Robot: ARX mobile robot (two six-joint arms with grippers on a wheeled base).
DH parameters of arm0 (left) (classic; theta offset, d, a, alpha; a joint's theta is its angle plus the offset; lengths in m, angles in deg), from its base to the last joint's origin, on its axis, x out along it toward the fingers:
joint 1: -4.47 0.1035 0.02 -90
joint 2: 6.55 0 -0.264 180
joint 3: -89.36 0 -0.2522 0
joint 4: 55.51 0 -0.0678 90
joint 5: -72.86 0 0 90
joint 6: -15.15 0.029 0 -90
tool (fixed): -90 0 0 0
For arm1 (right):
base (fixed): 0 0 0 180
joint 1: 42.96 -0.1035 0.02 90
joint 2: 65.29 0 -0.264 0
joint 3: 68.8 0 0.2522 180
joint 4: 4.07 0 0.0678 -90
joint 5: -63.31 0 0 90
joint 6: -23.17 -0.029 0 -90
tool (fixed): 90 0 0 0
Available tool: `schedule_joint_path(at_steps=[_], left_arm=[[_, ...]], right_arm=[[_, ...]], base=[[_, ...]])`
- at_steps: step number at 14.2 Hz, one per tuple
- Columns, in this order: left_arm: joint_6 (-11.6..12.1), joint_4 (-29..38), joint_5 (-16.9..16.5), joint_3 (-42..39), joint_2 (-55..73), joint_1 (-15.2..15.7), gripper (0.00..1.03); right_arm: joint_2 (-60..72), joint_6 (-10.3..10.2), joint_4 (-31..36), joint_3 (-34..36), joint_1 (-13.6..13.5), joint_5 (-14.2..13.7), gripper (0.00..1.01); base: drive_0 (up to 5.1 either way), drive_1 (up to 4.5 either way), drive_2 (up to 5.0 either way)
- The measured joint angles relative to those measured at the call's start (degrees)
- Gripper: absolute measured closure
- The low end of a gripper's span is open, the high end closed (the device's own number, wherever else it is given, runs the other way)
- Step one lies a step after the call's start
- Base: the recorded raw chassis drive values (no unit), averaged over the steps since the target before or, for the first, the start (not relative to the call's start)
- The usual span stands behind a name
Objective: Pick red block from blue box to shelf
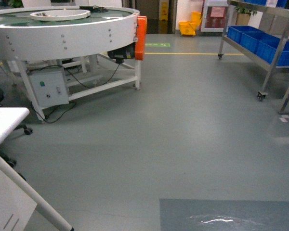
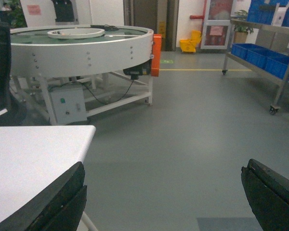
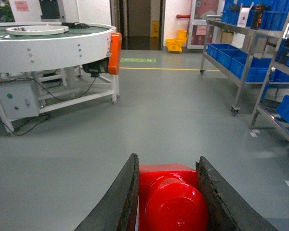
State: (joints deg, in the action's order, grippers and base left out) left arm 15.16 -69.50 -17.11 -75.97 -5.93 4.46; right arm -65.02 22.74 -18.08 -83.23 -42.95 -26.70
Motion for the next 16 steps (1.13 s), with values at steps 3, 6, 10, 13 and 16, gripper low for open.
schedule_joint_path(at_steps=[3,6,10,13,16], left_arm=[[0.00,0.00,-0.02,0.00,0.00,0.00,0.05],[0.00,0.07,0.00,0.00,0.00,-0.09,0.05],[0.00,0.00,-0.04,0.00,0.00,-0.09,0.05],[0.00,0.02,0.00,0.00,0.00,-0.09,0.05],[0.00,0.02,-0.02,0.00,0.00,-0.09,0.05]], right_arm=[[0.00,0.00,-0.02,0.00,0.00,0.00,0.75],[0.00,0.00,0.13,0.00,0.00,-0.02,0.75],[0.00,0.00,-0.04,0.00,0.00,-0.02,0.75],[0.00,0.00,0.02,0.00,0.00,-0.02,0.75],[0.00,0.00,-0.02,0.00,0.00,0.00,0.75]], base=[[-1.2,-1.17,-1.2],[0.0,2.58,-2.6],[0.0,4.17,-4.1],[0.1,4.19,-4.1],[-0.1,4.07,-4.2]])
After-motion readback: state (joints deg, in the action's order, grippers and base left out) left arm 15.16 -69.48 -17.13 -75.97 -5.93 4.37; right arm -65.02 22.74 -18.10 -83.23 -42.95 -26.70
